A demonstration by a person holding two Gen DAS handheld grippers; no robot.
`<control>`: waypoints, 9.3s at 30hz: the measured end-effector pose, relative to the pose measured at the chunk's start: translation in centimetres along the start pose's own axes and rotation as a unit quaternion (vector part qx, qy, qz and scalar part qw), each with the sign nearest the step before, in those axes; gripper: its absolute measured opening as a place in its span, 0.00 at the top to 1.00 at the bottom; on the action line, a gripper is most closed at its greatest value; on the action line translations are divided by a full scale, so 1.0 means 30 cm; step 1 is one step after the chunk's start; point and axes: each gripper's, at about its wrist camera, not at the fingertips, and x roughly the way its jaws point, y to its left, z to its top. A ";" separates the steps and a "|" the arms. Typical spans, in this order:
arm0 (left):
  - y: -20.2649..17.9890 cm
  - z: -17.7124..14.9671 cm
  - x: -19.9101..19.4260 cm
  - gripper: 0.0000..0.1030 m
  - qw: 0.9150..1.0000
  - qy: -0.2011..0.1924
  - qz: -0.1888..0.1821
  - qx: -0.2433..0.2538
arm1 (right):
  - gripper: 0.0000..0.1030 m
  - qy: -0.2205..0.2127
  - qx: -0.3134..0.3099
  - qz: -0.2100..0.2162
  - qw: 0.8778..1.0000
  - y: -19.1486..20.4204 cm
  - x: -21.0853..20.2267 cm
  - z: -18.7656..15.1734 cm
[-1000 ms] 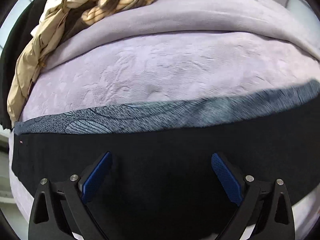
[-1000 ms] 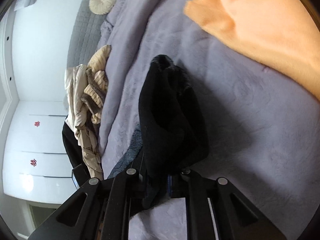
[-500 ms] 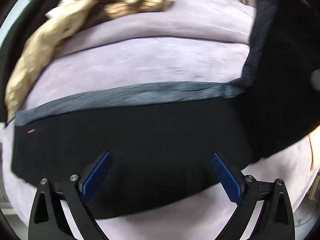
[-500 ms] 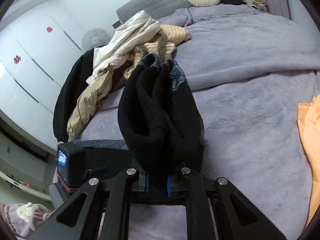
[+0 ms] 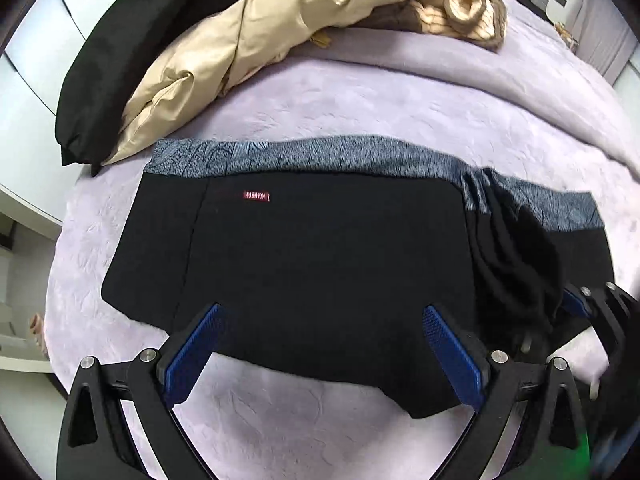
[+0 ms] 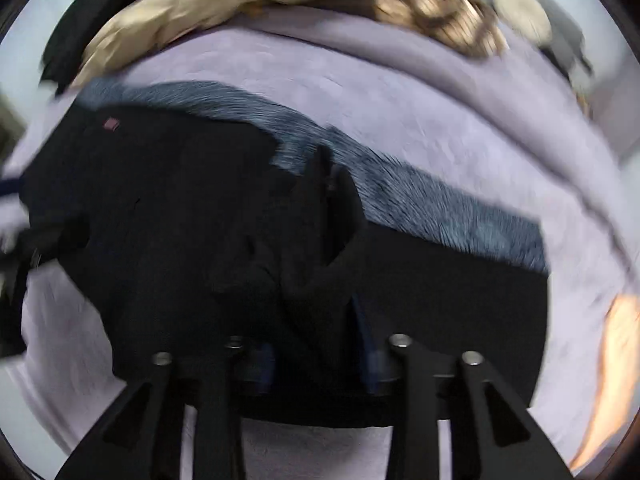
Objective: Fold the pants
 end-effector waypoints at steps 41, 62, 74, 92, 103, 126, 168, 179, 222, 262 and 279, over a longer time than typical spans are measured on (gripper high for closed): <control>-0.497 0.045 -0.014 0.34 0.993 0.002 -0.070 0.091 | 0.49 -0.037 0.375 0.371 0.849 -0.829 0.009 -0.292; -0.628 0.059 0.237 0.28 0.992 0.041 -0.024 0.118 | 0.63 0.056 0.366 0.270 0.889 -0.932 0.386 -0.195; -0.593 -0.012 0.215 0.28 0.993 0.044 -0.029 0.107 | 0.55 0.004 0.294 0.178 0.939 -0.851 0.055 -0.216; -0.430 -0.196 0.100 0.26 0.995 0.072 -0.042 0.059 | 0.55 0.068 0.238 0.160 0.956 -0.620 0.135 -0.263; -0.392 -0.230 0.061 0.26 0.995 0.068 -0.034 0.060 | 0.54 0.085 0.246 0.154 0.953 -0.615 0.100 -0.275; -0.253 -0.297 -0.099 0.01 0.996 0.064 -0.036 0.057 | 0.18 0.104 0.215 0.152 0.959 -0.399 -0.145 -0.285; 0.094 -0.290 -0.095 0.01 0.999 0.038 -0.014 -0.023 | 0.11 0.118 0.093 0.081 0.985 -0.109 -0.232 -0.122; 0.091 -0.288 -0.094 0.01 0.999 0.037 -0.012 -0.020 | 0.11 0.119 0.096 0.080 0.985 -0.114 -0.228 -0.123; 0.212 -0.335 0.014 0.01 0.994 0.078 -0.005 -0.076 | 0.94 0.120 0.171 0.119 0.971 -0.209 0.107 0.111; 0.353 -0.248 0.116 0.01 0.988 0.092 -0.027 -0.123 | 0.34 0.162 0.136 0.110 0.971 -0.096 0.132 0.041; 0.590 -0.179 0.151 0.01 0.975 0.066 -0.066 -0.203 | 0.28 0.158 0.124 0.108 0.974 -0.080 0.143 0.027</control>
